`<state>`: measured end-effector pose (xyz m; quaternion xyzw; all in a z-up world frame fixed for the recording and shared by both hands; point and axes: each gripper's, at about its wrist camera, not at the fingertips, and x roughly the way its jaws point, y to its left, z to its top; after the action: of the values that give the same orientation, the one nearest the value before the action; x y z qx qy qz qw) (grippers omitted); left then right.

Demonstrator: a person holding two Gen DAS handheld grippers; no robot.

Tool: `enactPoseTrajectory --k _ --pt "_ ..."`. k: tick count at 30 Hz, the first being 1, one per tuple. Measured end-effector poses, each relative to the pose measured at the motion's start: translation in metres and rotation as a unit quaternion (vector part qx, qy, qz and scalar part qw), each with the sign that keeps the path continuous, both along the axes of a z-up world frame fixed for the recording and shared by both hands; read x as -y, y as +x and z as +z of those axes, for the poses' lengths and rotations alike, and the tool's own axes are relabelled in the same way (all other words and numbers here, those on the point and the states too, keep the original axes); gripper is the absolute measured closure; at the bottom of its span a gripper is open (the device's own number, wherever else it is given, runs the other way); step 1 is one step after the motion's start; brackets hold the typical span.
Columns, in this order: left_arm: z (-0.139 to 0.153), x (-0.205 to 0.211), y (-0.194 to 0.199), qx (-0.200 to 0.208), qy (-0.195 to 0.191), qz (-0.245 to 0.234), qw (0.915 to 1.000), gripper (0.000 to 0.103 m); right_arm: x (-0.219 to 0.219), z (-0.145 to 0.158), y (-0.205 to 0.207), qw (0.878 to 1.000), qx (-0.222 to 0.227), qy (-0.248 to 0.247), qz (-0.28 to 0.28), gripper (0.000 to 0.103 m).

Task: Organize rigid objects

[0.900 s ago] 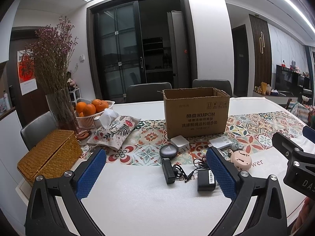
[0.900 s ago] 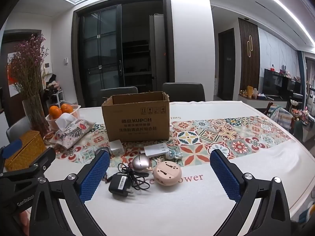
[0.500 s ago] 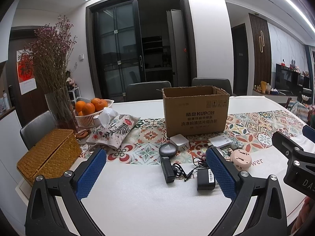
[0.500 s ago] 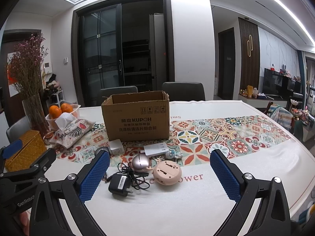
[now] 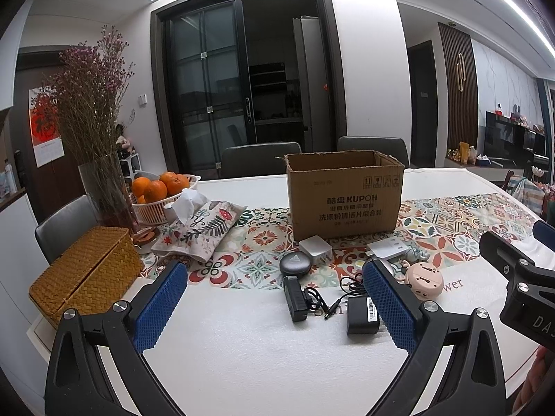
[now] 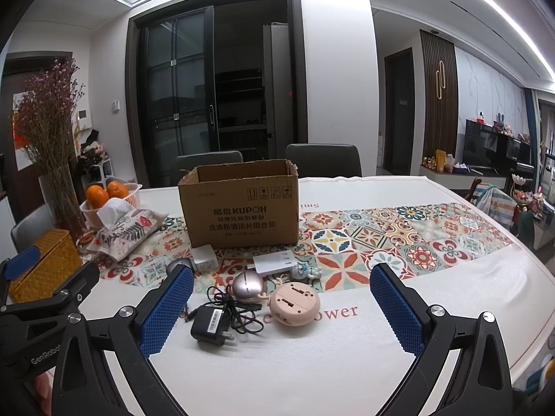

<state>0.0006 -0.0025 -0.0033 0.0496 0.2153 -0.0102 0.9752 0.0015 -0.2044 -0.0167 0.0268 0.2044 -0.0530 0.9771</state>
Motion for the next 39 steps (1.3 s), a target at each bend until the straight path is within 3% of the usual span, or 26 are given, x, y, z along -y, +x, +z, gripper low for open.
enactPoseTrajectory --k 20,39 --pt "-0.008 -0.001 0.012 -0.026 -0.007 -0.001 0.9996 0.0 0.002 -0.012 0.009 1.0 -0.014 0.015 -0.005 0.0" --pt "-0.042 0.007 0.065 -0.094 -0.021 0.014 0.9952 0.0 0.022 -0.051 0.062 0.993 -0.09 0.074 -0.027 0.0"
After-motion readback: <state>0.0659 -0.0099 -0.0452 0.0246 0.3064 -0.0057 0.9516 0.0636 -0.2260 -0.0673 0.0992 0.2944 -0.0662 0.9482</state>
